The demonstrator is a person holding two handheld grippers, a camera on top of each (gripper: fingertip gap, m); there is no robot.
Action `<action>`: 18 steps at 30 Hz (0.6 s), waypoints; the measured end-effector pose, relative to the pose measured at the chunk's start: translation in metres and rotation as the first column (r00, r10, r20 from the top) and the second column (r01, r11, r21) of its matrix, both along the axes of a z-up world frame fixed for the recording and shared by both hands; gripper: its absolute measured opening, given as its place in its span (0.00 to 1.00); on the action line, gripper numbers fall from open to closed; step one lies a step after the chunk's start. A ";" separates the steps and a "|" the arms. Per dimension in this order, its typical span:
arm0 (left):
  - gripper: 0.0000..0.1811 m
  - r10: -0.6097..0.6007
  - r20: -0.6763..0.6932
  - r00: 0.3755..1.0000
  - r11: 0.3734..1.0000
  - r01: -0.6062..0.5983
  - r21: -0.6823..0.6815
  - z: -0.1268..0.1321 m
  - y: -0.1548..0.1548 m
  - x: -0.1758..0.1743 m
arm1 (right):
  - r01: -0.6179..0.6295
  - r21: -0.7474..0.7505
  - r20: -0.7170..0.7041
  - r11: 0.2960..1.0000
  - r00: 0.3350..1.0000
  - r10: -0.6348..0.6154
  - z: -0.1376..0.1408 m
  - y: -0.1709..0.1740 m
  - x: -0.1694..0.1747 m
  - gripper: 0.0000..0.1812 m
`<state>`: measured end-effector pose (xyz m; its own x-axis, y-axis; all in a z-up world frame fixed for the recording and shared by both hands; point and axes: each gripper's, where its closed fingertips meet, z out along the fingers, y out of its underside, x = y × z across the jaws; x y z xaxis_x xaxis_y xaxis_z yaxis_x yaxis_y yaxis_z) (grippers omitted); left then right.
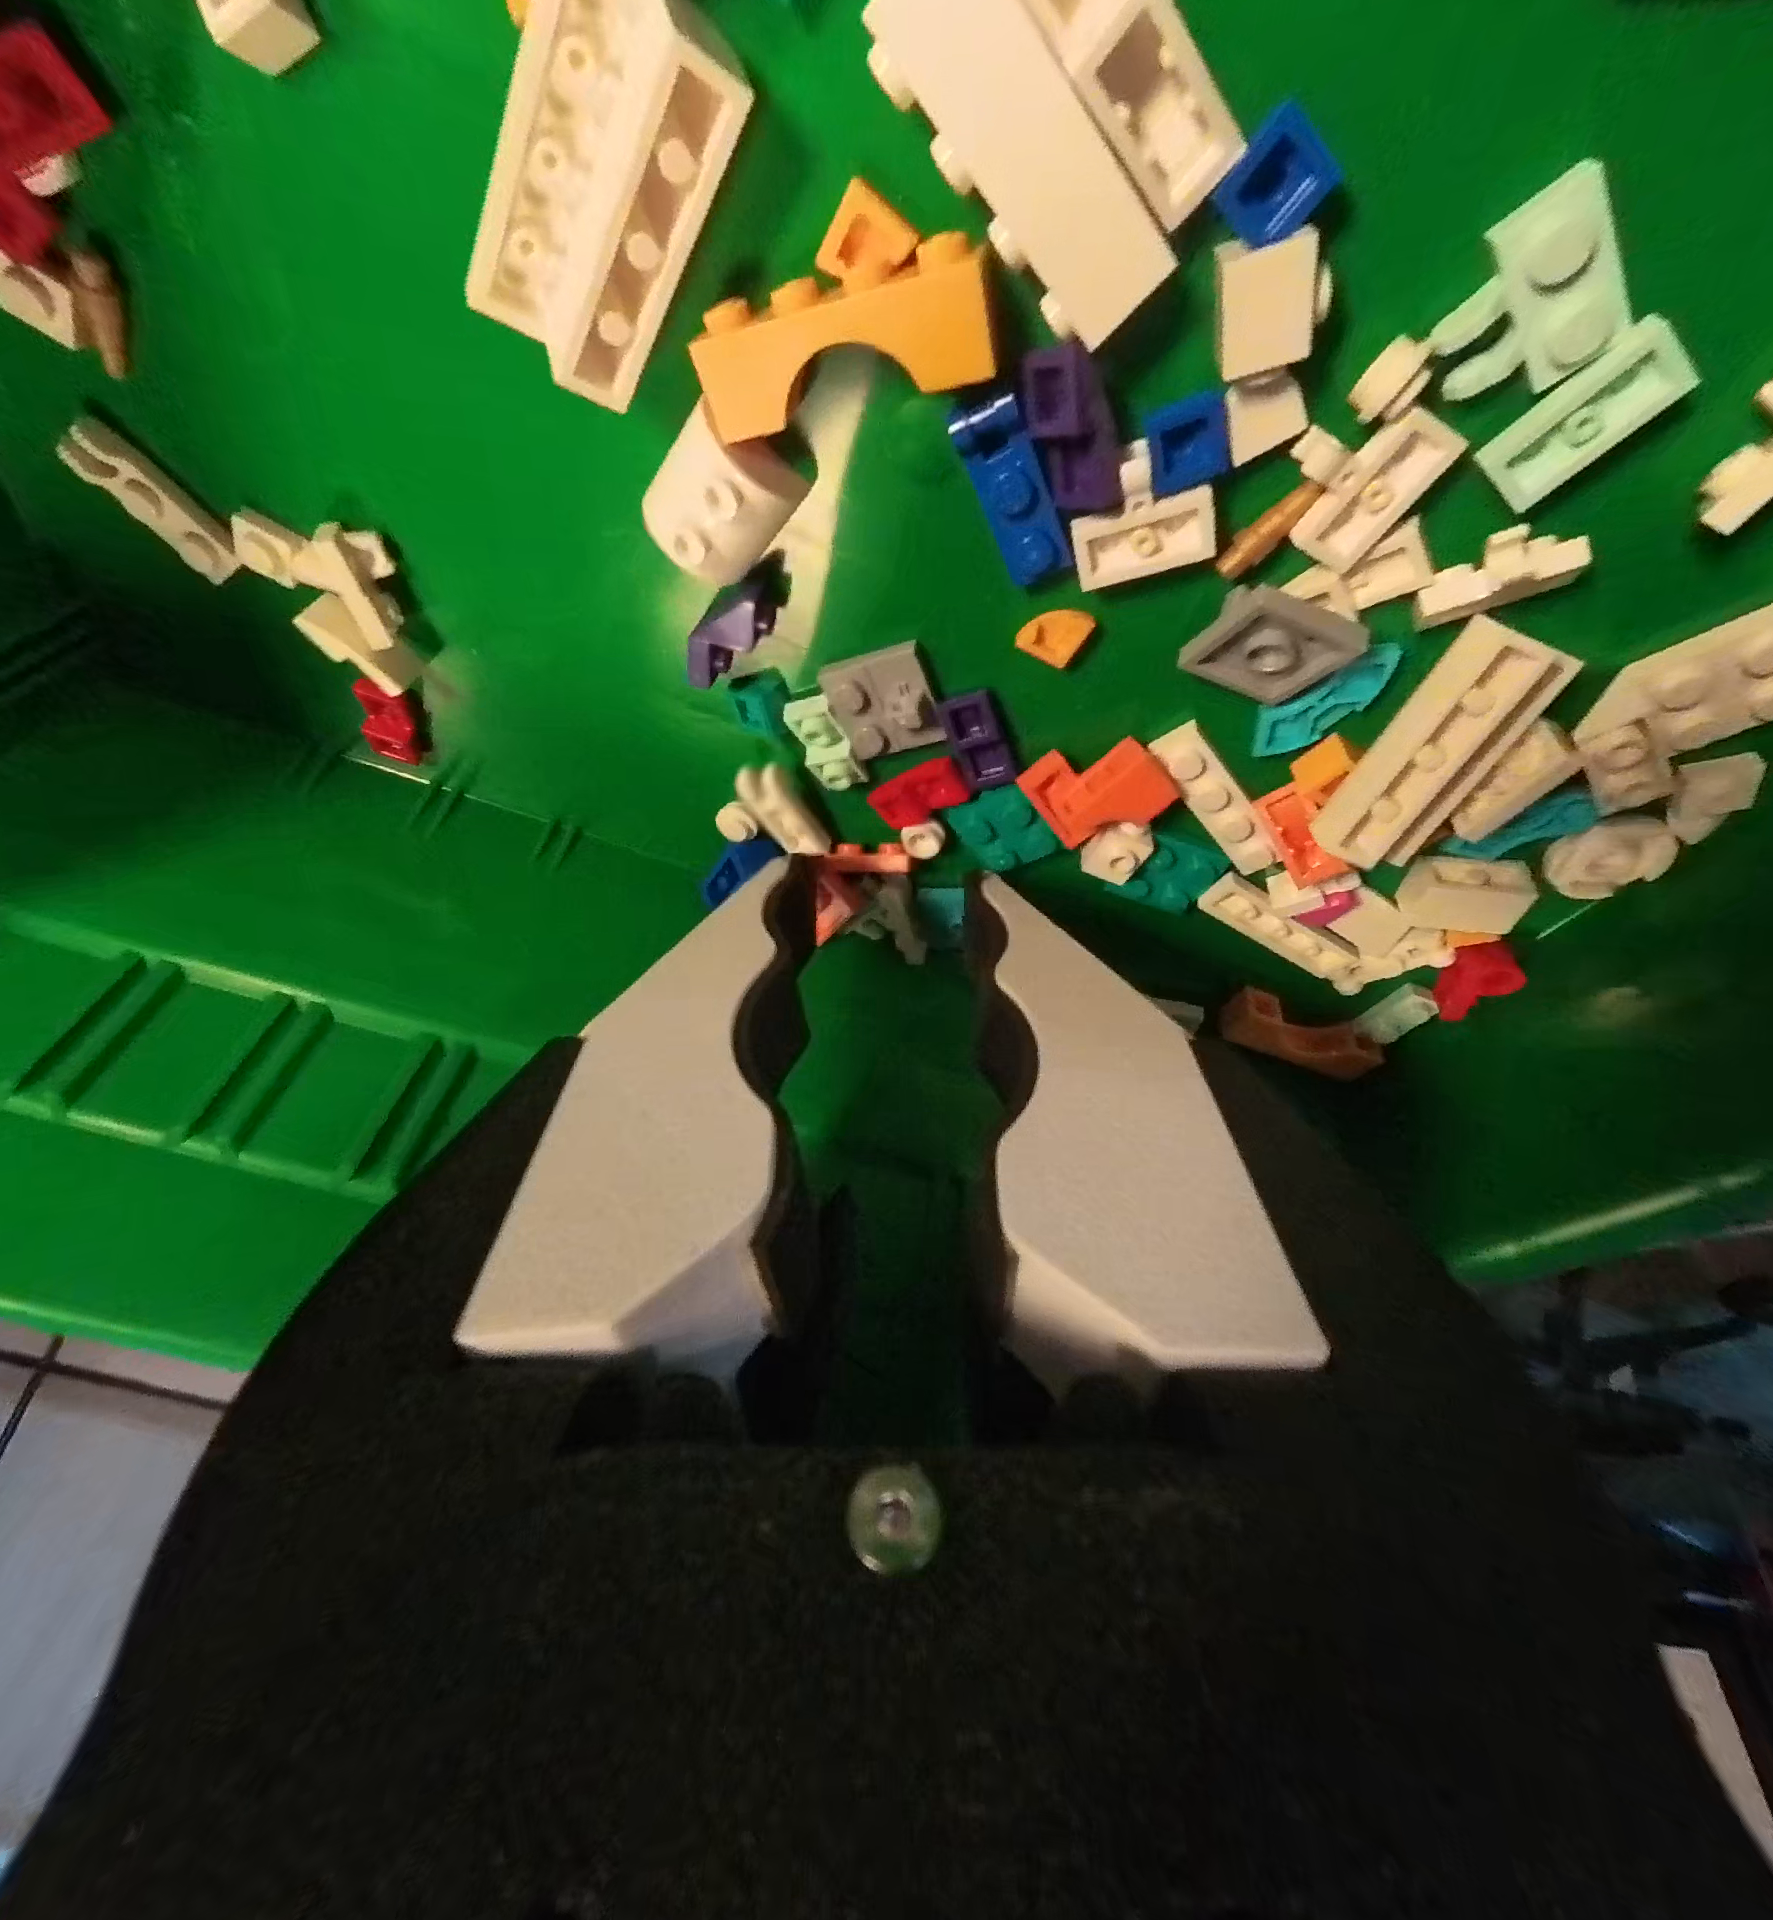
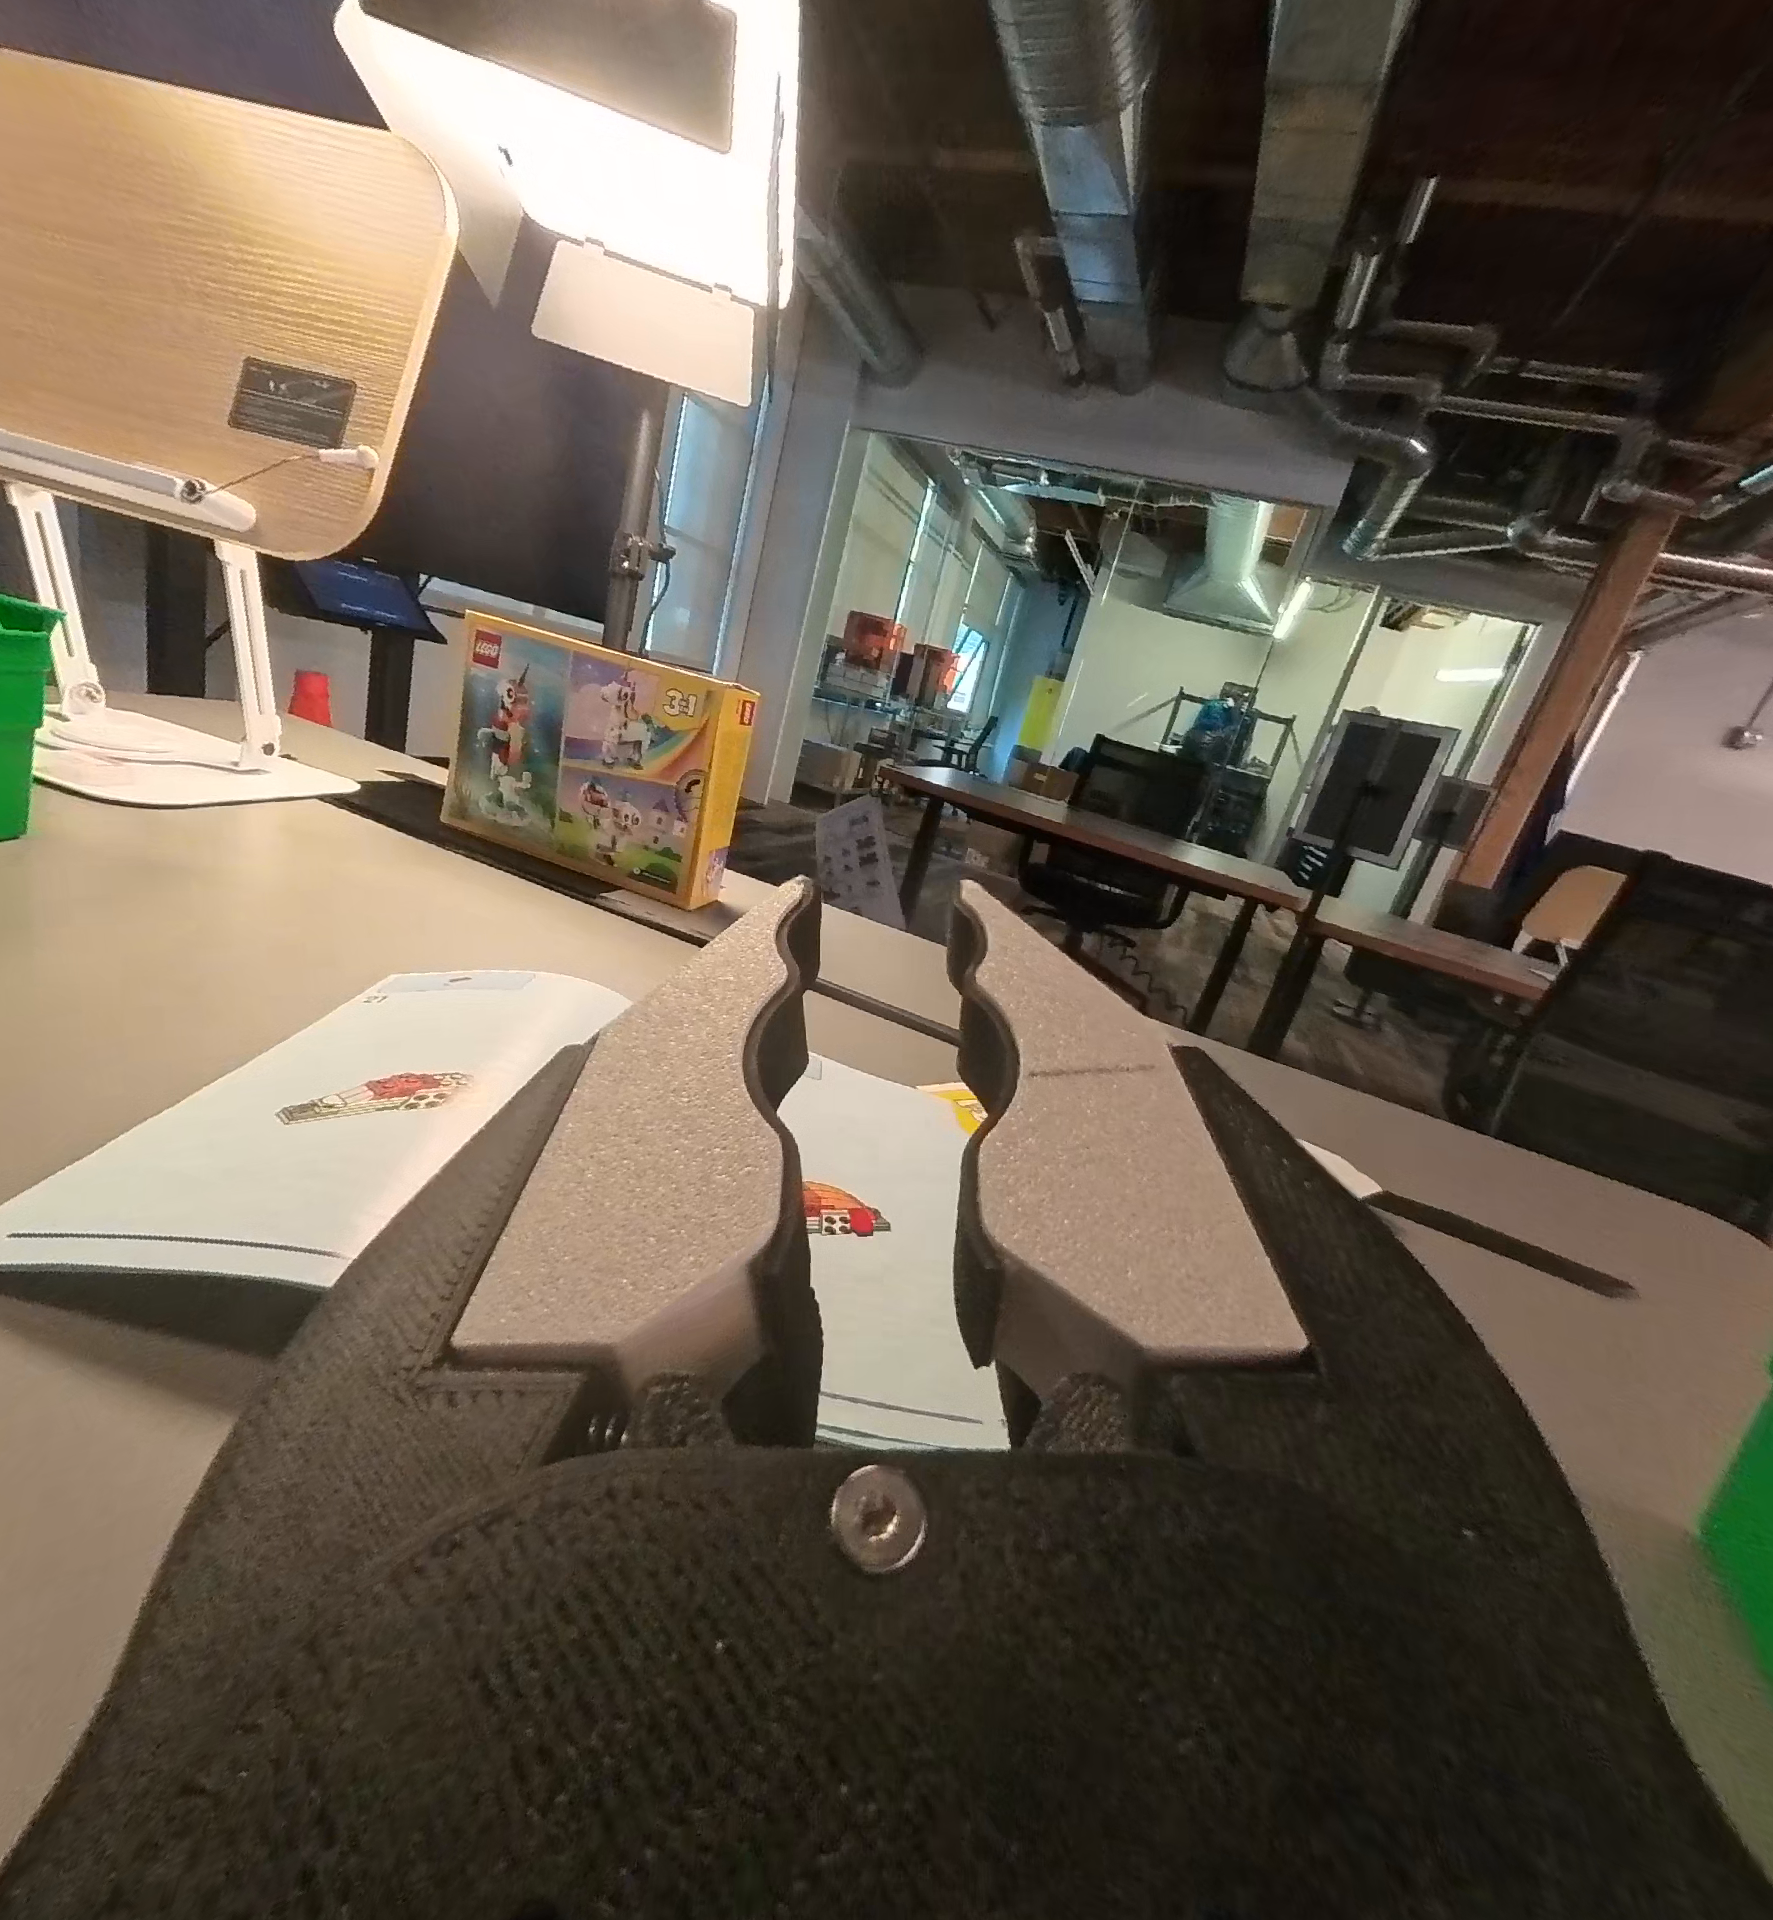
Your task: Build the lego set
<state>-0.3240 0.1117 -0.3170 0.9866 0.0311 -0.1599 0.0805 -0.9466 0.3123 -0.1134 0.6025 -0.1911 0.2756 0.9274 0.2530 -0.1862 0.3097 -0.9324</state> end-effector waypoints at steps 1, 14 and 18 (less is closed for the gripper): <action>0.15 -0.001 0.002 1.000 1.000 0.001 -0.007 -0.001 0.000 0.000 | -0.001 0.000 -0.001 1.000 1.000 0.001 0.000 0.000 0.000 0.12; 0.07 -0.057 -0.031 0.998 0.997 0.059 0.051 0.001 0.007 -0.001 | -0.010 0.012 0.007 1.000 1.000 0.010 -0.001 -0.003 -0.001 0.11; 0.07 -0.067 -0.123 0.990 0.985 0.085 0.149 0.017 0.016 -0.001 | -0.011 0.017 0.010 1.000 1.000 0.010 -0.001 -0.004 -0.002 0.11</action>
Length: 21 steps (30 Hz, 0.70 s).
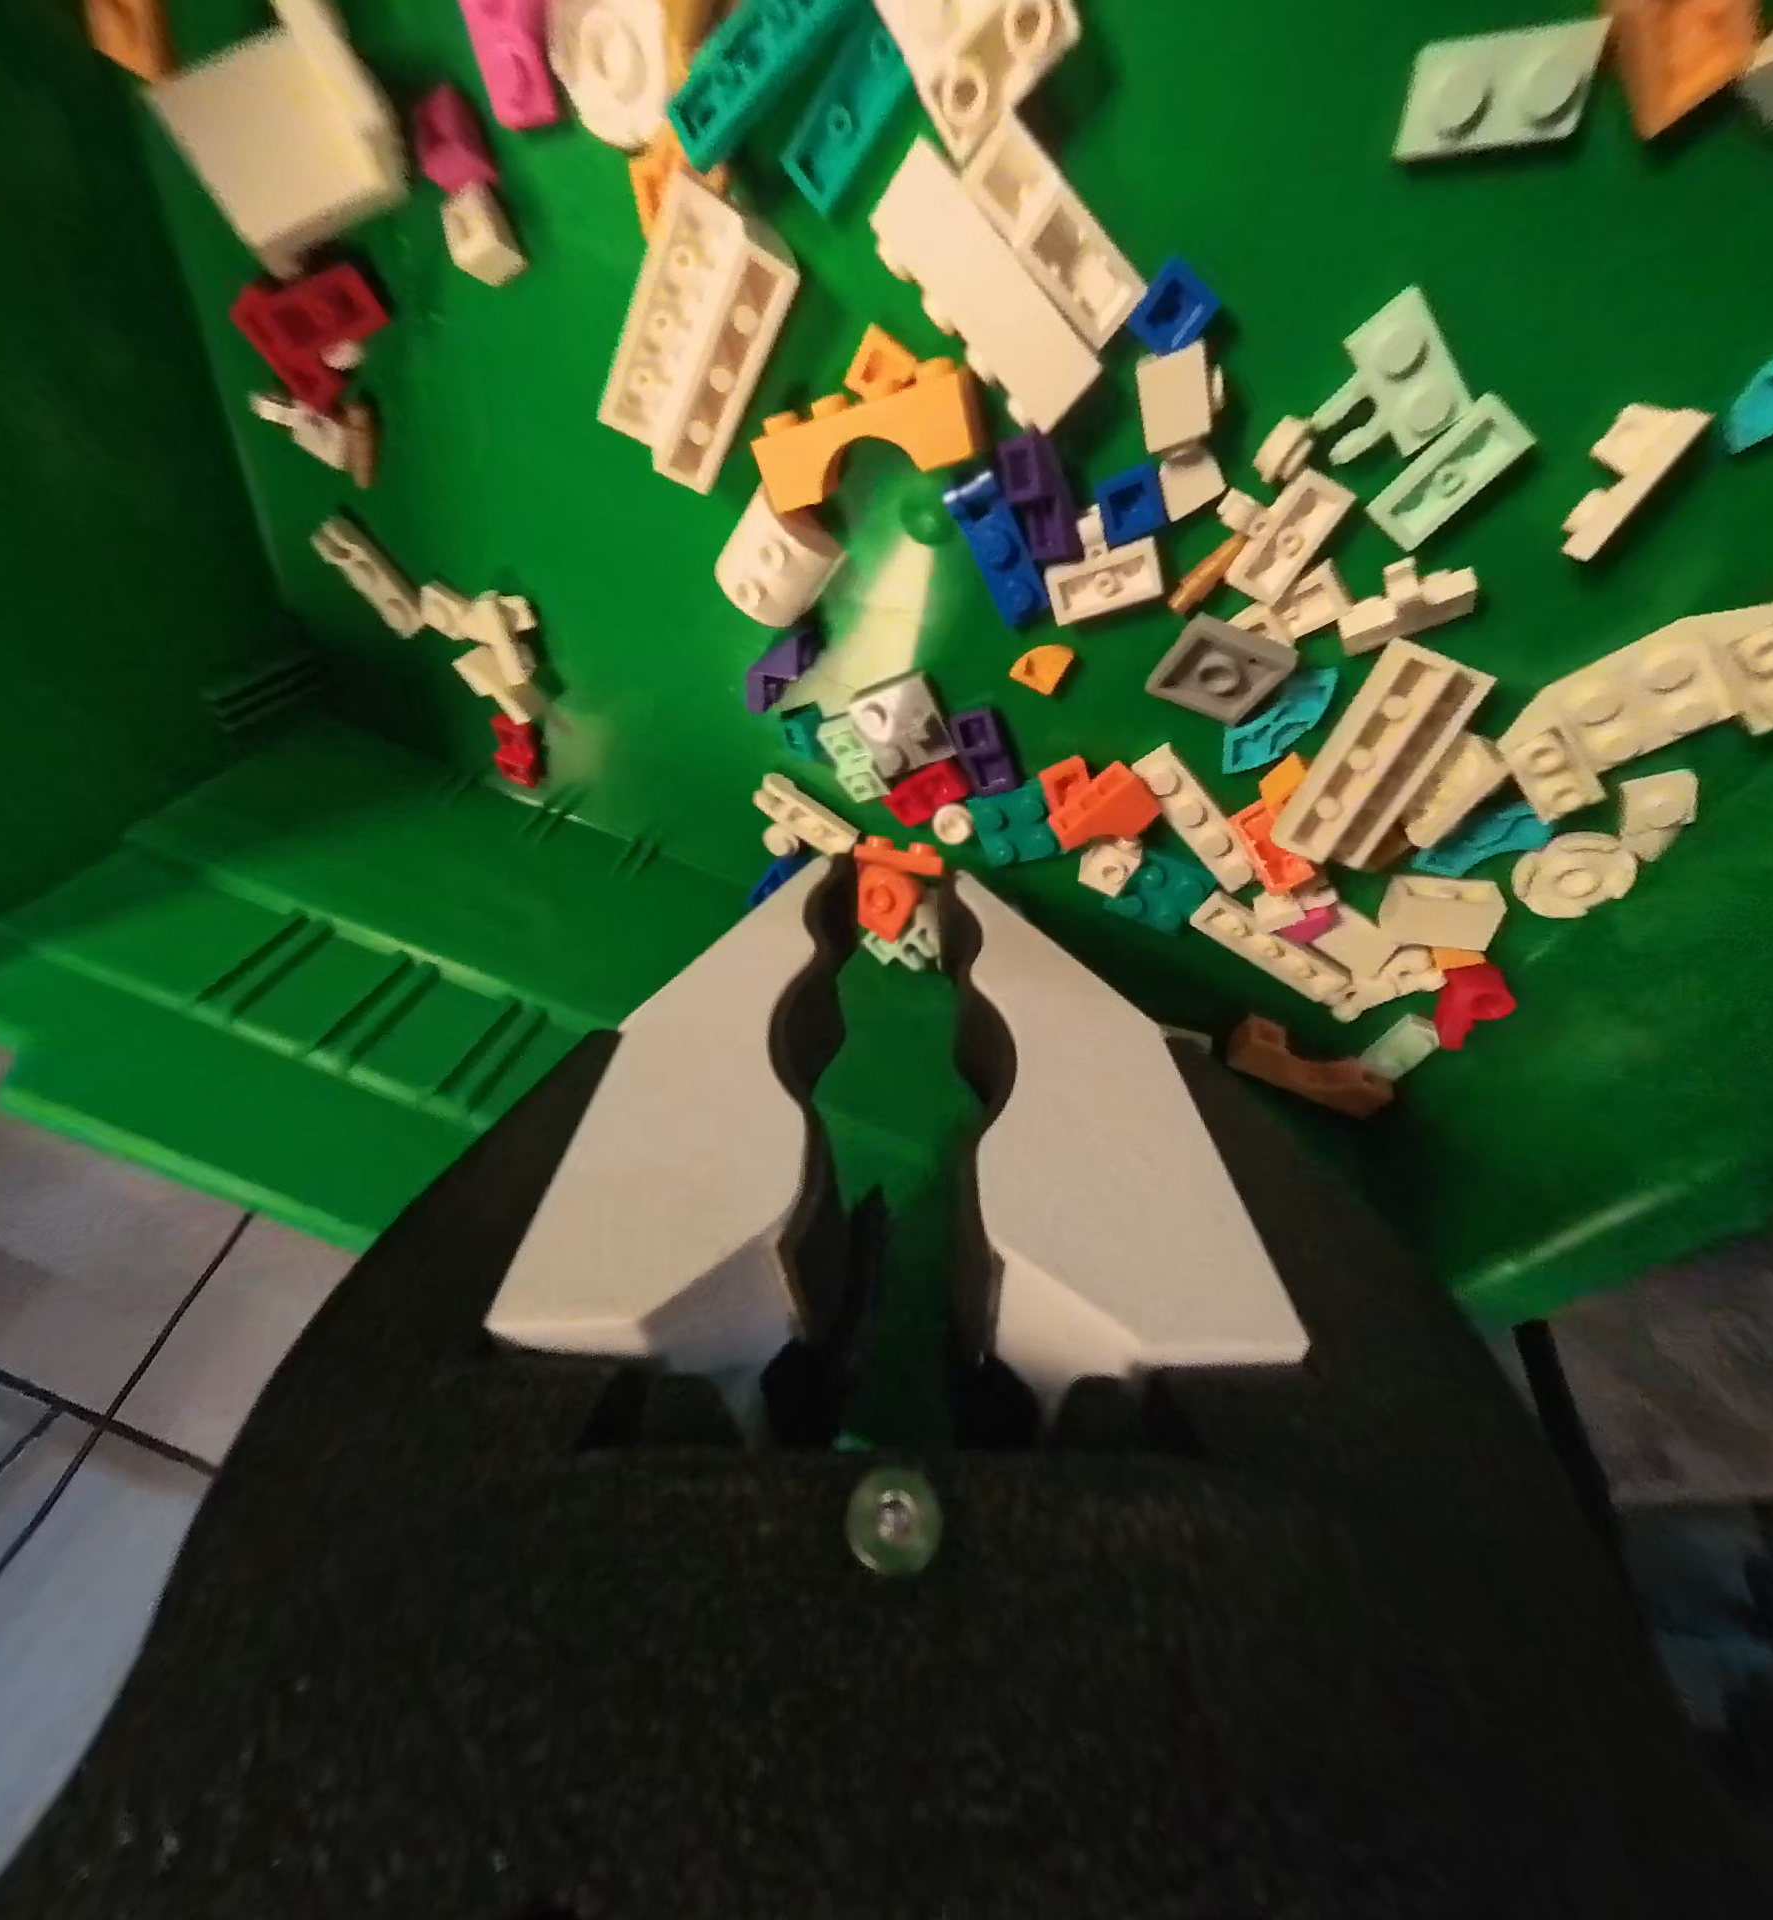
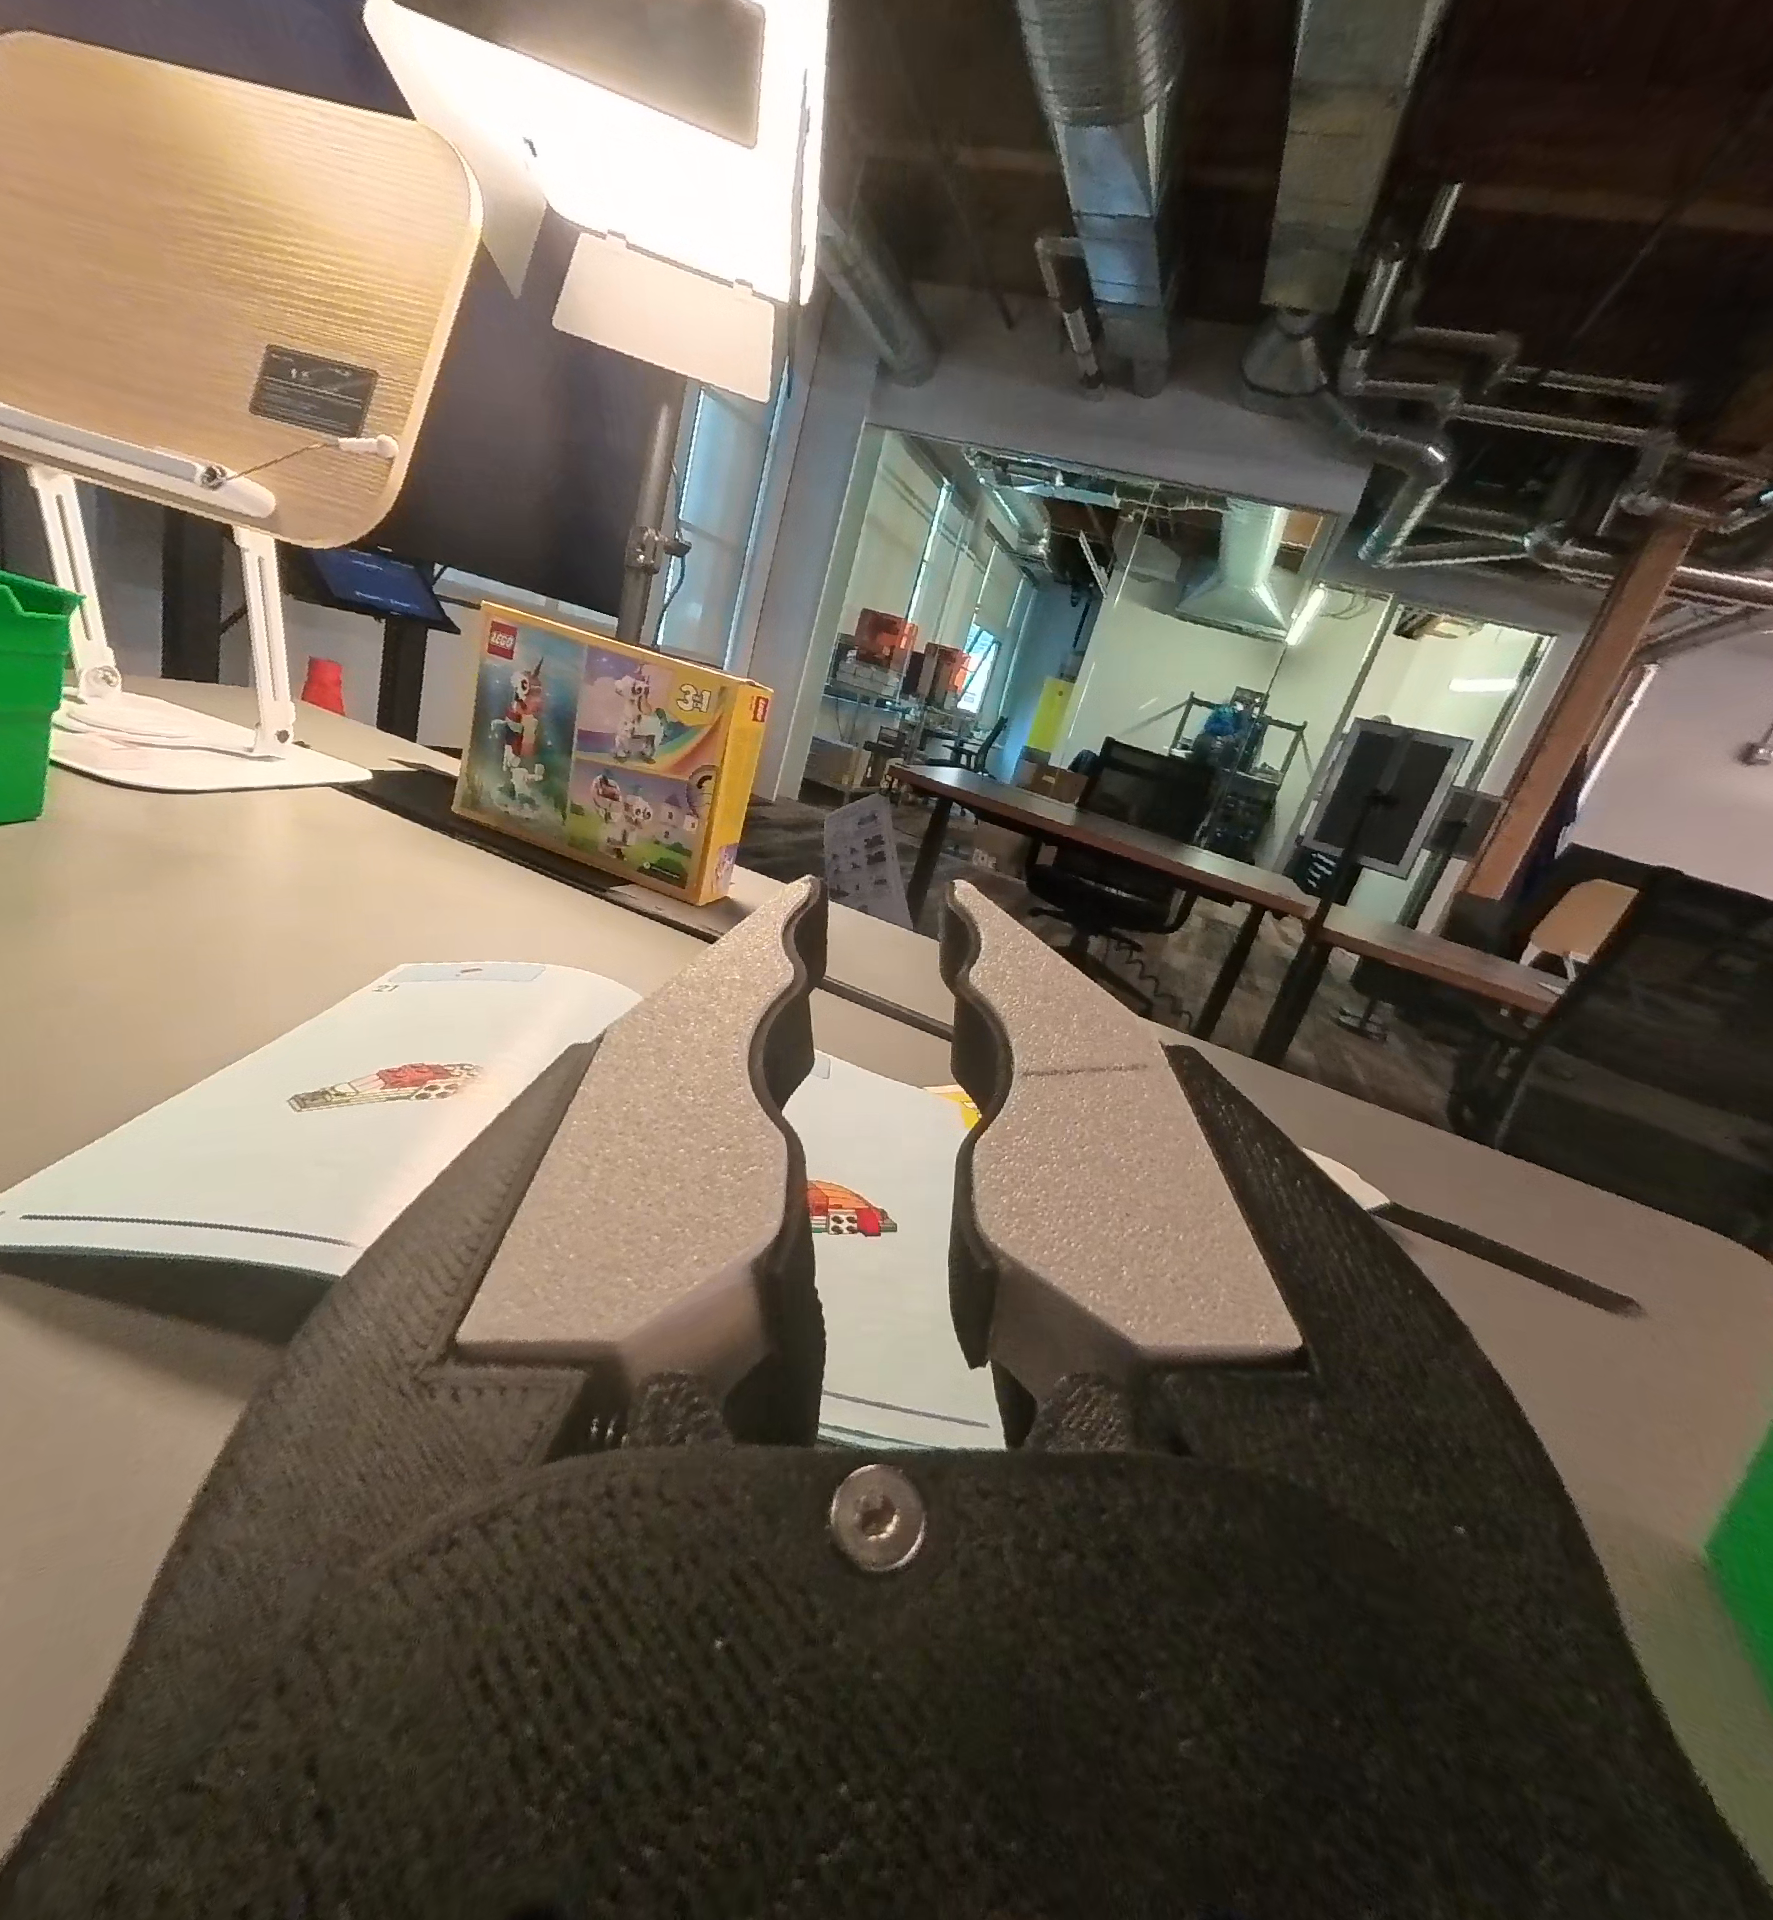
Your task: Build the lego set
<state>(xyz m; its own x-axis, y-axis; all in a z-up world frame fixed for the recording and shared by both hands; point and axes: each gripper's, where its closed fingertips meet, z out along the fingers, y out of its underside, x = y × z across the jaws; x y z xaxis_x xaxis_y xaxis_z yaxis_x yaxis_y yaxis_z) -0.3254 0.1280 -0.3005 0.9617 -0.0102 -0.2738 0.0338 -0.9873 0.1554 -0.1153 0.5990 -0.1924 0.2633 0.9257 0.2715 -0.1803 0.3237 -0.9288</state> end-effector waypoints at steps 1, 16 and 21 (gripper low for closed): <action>0.07 -0.001 -0.033 0.999 0.999 0.002 0.033 0.007 0.003 0.000 | -0.001 0.002 0.000 1.000 1.000 0.001 0.000 0.000 0.000 0.11; 0.07 -0.060 -0.474 0.878 0.637 0.399 0.660 0.155 0.152 0.104 | -0.052 -0.023 -0.006 0.998 0.999 0.052 0.001 -0.006 0.001 0.10; 0.07 -0.100 -0.481 0.871 0.287 0.488 0.824 0.185 0.223 0.164 | -0.243 -0.189 -0.006 0.951 0.969 0.247 0.014 -0.035 -0.005 0.09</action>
